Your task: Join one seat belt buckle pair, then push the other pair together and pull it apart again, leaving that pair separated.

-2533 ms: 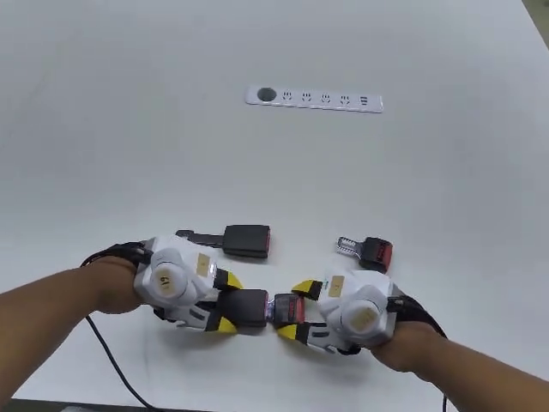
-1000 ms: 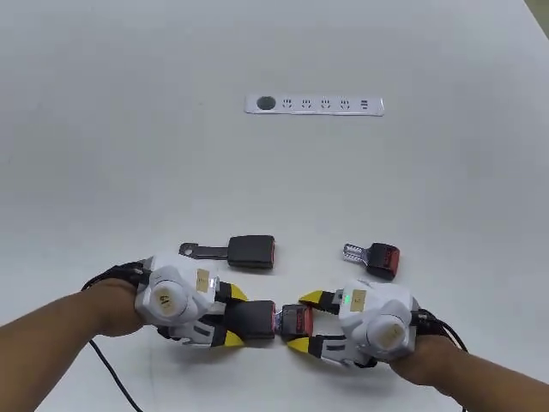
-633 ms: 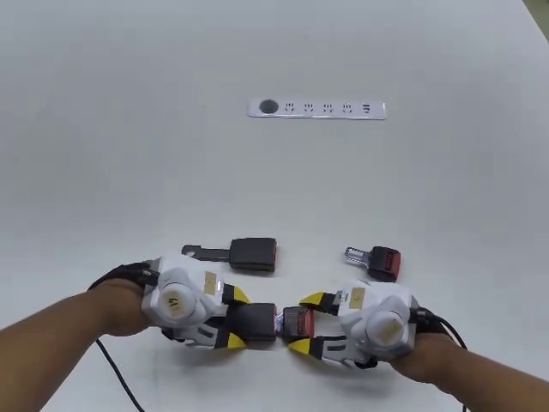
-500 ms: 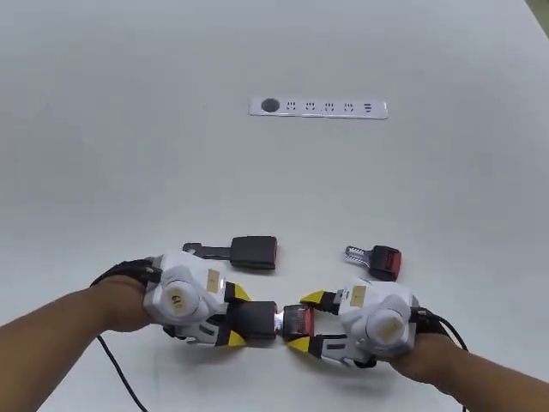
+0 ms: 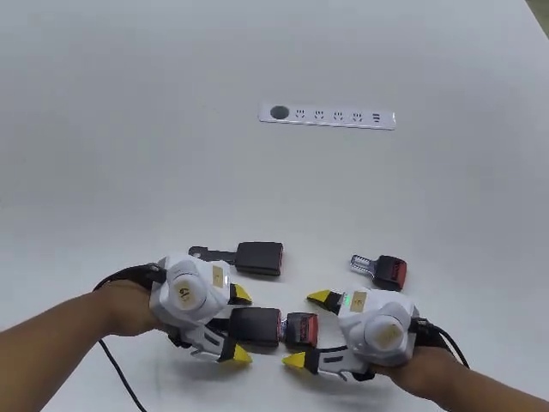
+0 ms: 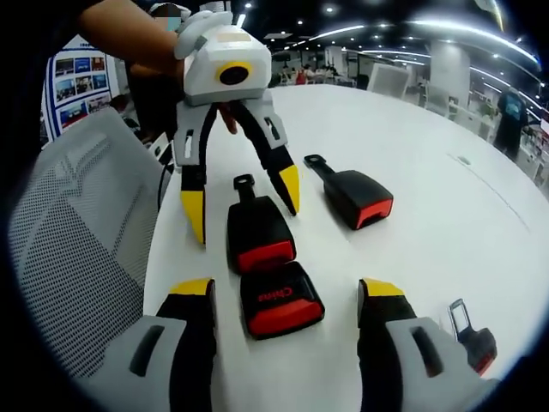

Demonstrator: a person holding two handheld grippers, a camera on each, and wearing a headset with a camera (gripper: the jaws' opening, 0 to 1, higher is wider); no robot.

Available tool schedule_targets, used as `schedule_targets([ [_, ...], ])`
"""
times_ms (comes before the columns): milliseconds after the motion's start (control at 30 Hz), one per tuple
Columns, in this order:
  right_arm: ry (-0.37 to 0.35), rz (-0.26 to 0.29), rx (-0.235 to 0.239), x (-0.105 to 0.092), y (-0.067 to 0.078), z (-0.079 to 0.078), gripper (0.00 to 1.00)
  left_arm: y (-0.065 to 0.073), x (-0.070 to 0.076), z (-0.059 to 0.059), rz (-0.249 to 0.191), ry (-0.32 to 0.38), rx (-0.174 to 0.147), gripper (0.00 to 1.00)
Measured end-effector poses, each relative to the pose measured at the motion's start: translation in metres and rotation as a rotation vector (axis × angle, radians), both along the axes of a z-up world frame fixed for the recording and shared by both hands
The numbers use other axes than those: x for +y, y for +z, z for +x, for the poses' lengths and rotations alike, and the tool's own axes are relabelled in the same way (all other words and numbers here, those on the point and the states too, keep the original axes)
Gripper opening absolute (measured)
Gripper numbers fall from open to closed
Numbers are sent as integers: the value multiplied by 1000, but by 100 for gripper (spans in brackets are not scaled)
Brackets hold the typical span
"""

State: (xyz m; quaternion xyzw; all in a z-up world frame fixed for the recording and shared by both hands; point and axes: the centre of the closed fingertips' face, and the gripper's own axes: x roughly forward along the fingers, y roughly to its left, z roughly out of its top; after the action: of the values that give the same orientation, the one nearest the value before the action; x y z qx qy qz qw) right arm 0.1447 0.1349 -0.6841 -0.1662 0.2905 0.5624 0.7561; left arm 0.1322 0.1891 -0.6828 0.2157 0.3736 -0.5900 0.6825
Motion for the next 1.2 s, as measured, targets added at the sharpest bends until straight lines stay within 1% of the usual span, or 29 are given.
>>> schedule_targets([
  [33, -7, 13, -4, 0, 3, 2, 68, 2, 0, 1, -2, 4, -4, 66],
  [67, -13, 18, -11, 0, 9, 3, 69, 6, 1, 4, -10, 18, -19, 68],
  [100, -16, 20, -19, -1, 12, 5, 69, 9, 2, 6, -18, 26, -30, 69],
  [133, -19, 22, -28, -3, 11, 8, 69, 13, 4, 10, -26, 35, -45, 69],
  [167, -29, 33, -34, -4, 14, 12, 70, 16, 7, 13, -29, 44, -57, 69],
  [233, -63, 54, -33, -9, 24, 20, 75, 16, 13, 18, -22, 61, -71, 71],
  [267, -69, 57, -38, -10, 25, 22, 77, 18, 17, 21, -21, 67, -78, 71],
  [300, -85, 73, -57, -13, 32, 29, 77, 21, 18, 23, -23, 68, -86, 72],
  [367, -105, 93, -63, -18, 43, 35, 76, 27, 20, 30, -29, 79, -108, 74],
  [400, -107, 95, -65, -20, 44, 37, 77, 31, 21, 35, -37, 89, -120, 74],
  [467, -96, 72, -90, -26, 47, 41, 79, 38, 22, 43, -48, 107, -138, 76],
  [500, -79, 58, -97, -29, 48, 42, 78, 42, 23, 49, -59, 120, -150, 77],
  [567, -61, 45, -111, -34, 50, 43, 79, 48, 23, 57, -71, 142, -164, 78],
  [600, -60, 39, -113, -36, 51, 45, 79, 50, 23, 61, -74, 148, -168, 80],
  [667, -62, 26, -116, -43, 51, 50, 79, 55, 24, 72, -83, 168, -189, 82],
  [733, -68, 24, -120, -49, 54, 55, 80, 58, 25, 79, -91, 181, -195, 83],
  [867, -86, 11, -121, -64, 53, 64, 80, 62, 21, 84, -93, 182, -208, 83],
  [1000, -103, 5, -119, -76, 53, 72, 80, 61, 20, 89, -83, 169, -213, 83],
  [1067, -110, -1, -116, -82, 51, 75, 79, 61, 19, 90, -80, 149, -220, 81],
  [1200, -121, -14, -103, -94, 45, 80, 79, 56, 20, 98, -70, 144, -216, 80],
])
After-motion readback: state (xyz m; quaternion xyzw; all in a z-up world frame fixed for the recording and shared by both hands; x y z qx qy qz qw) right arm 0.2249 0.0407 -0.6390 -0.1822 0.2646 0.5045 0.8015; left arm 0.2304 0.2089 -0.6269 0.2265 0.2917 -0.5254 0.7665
